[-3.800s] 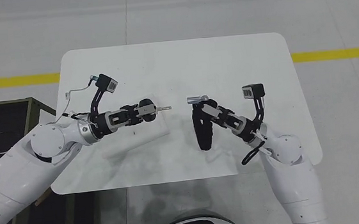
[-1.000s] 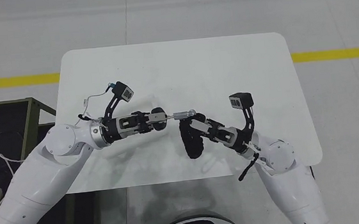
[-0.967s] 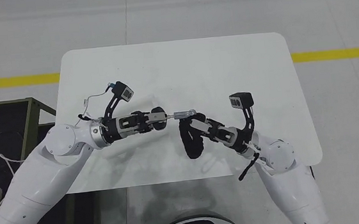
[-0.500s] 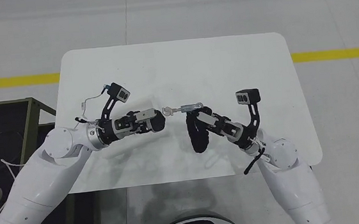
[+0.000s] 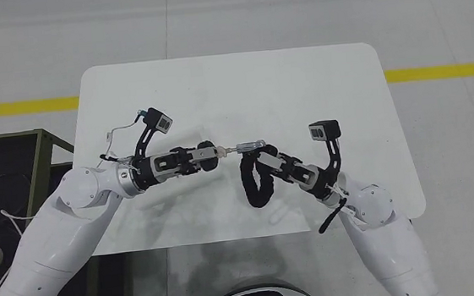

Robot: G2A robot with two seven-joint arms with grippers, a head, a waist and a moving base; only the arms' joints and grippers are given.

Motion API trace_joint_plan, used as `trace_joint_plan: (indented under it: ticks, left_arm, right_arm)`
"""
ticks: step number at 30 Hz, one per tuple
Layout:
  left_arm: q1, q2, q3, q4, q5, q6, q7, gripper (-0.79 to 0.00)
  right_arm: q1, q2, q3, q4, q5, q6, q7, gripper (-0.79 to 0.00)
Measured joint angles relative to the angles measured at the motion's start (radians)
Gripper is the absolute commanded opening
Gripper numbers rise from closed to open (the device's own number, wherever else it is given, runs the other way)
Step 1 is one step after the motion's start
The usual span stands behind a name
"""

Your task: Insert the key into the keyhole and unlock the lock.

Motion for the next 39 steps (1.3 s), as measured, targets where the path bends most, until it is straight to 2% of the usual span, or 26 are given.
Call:
trace_joint_plan:
  ticks: [11,20,22,25,30,33,39]
  left_arm:
    - [-0.016,-0.016,-0.005,0.000,0.036,0.059,-0.039,-0.785]
    - [-0.016,-0.016,-0.005,0.000,0.036,0.059,-0.039,-0.785]
    - [-0.020,-0.014,-0.012,-0.023,0.058,0.037,-0.037,-0.785]
    - [-0.020,-0.011,-0.026,-0.095,0.247,-0.054,-0.007,-0.785]
    - [-0.001,-0.011,-0.048,-0.162,0.747,-0.172,0.132,-0.785]
    - [0.023,-0.015,-0.063,-0.182,0.940,-0.207,0.238,-0.785]
    - [0.065,-0.021,-0.090,-0.197,1.165,-0.240,0.404,-0.785]
  right_arm:
    - [-0.002,0.010,0.005,-0.021,-0.043,0.015,-0.012,-0.785]
    - [-0.002,0.010,0.005,-0.021,-0.043,0.015,-0.012,-0.785]
    - [-0.007,0.011,0.006,-0.026,-0.049,0.017,-0.020,-0.785]
    - [-0.022,0.013,0.011,-0.048,-0.091,0.027,-0.056,-0.785]
    - [-0.021,0.016,0.009,-0.051,-0.103,0.031,-0.072,-0.785]
    - [-0.015,0.018,0.008,-0.046,-0.106,0.030,-0.079,-0.785]
    - [-0.002,0.022,0.002,-0.040,-0.119,0.030,-0.093,-0.785]
